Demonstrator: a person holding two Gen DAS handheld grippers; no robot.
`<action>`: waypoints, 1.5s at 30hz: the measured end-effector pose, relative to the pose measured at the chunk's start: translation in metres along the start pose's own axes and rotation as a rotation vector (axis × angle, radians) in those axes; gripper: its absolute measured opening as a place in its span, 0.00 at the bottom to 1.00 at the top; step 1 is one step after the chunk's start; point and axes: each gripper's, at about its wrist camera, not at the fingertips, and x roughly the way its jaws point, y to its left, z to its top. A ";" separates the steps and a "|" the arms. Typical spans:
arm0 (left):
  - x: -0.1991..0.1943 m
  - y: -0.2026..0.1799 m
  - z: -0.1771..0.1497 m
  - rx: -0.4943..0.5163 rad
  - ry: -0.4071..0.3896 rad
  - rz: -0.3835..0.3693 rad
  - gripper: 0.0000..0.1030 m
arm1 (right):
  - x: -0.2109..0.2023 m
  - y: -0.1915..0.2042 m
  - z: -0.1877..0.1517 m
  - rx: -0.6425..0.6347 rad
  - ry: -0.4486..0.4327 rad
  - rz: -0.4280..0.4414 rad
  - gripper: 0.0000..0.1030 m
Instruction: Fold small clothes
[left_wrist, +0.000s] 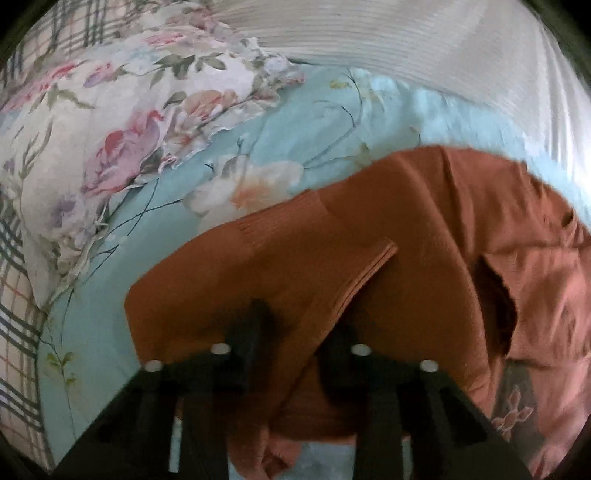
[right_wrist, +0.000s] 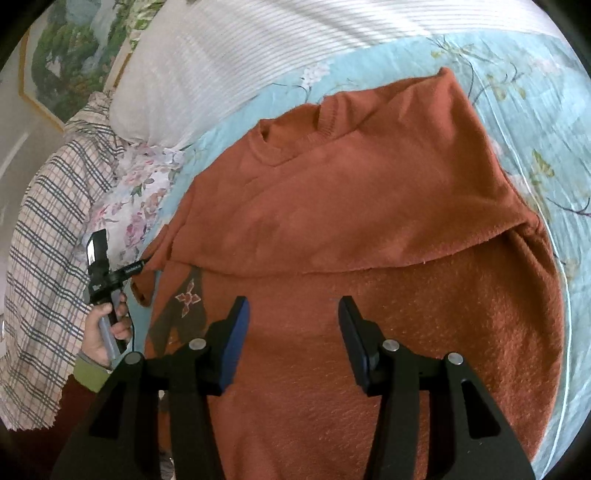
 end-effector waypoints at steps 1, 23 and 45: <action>-0.004 0.004 0.001 -0.026 -0.013 -0.015 0.11 | 0.001 0.000 -0.001 0.001 0.001 0.005 0.50; -0.073 -0.038 0.018 -0.052 -0.178 -0.182 0.10 | -0.034 -0.021 -0.012 0.052 -0.059 0.023 0.50; -0.132 -0.111 0.022 0.051 -0.323 -0.323 0.03 | -0.039 -0.017 -0.012 0.039 -0.082 0.036 0.50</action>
